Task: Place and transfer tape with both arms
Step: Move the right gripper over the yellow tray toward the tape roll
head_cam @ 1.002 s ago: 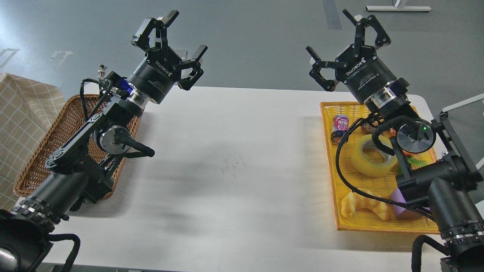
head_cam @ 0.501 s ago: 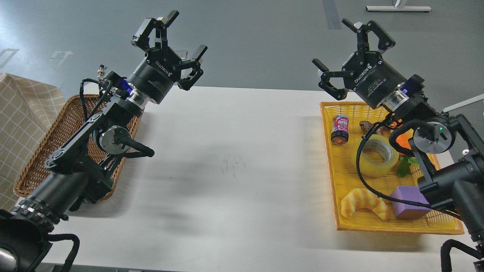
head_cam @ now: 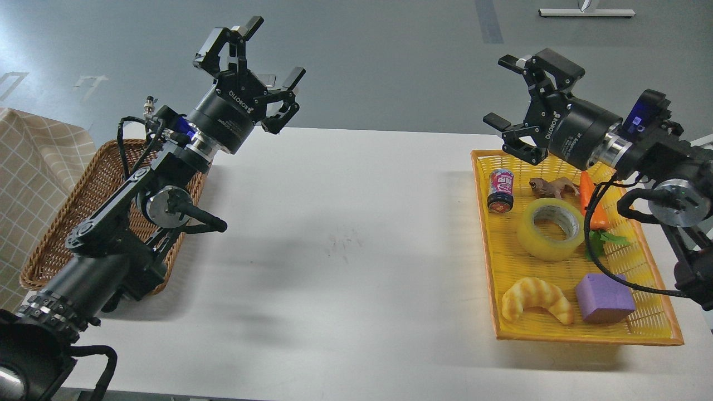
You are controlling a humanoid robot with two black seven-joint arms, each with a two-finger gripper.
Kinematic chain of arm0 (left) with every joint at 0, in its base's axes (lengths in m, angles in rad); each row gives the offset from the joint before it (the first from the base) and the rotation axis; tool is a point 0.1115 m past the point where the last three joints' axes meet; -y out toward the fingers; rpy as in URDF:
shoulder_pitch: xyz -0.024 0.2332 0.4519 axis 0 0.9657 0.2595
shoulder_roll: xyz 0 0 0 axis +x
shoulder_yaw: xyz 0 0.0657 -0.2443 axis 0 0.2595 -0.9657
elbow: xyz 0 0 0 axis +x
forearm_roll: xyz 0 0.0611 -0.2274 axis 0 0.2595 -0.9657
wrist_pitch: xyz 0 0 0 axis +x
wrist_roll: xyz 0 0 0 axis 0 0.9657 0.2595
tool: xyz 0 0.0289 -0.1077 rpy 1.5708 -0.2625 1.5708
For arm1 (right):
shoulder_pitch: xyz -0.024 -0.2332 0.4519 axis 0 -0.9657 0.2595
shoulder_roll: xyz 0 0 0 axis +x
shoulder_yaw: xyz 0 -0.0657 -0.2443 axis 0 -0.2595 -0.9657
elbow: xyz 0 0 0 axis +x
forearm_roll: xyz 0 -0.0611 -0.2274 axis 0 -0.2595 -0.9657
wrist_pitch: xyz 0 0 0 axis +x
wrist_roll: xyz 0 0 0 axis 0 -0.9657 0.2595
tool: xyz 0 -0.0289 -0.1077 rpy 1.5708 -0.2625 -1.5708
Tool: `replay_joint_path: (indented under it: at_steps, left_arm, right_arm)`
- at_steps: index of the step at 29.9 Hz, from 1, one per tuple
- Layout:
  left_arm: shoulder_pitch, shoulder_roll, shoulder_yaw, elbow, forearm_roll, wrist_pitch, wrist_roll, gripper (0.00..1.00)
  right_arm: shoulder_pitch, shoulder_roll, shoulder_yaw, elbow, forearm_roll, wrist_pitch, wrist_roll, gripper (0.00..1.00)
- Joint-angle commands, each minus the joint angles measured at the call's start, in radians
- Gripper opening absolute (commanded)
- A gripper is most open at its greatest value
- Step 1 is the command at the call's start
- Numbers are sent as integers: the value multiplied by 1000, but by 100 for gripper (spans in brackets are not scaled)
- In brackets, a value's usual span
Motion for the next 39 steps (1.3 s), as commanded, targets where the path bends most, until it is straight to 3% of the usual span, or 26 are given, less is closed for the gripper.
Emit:
replay_joint_path:
  at_steps: [1, 10, 22, 39]
  left_arm:
    - [0, 1, 0, 0, 0, 0, 0, 98]
    - [-2, 2, 0, -6, -1, 0, 0, 98]
    - [-2, 6, 0, -15, -1, 0, 0, 98]
    - [0, 24, 0, -26, -1, 0, 0, 98]
  right_arm:
    - [2, -31, -25, 22, -90, 0, 1, 100]
    - [-7, -103, -143, 113, -390, 0, 4, 100]
    - [-19, -179, -148, 113, -630, 0, 8, 100]
    - [-13, -262, -143, 104, -699, 0, 4, 100]
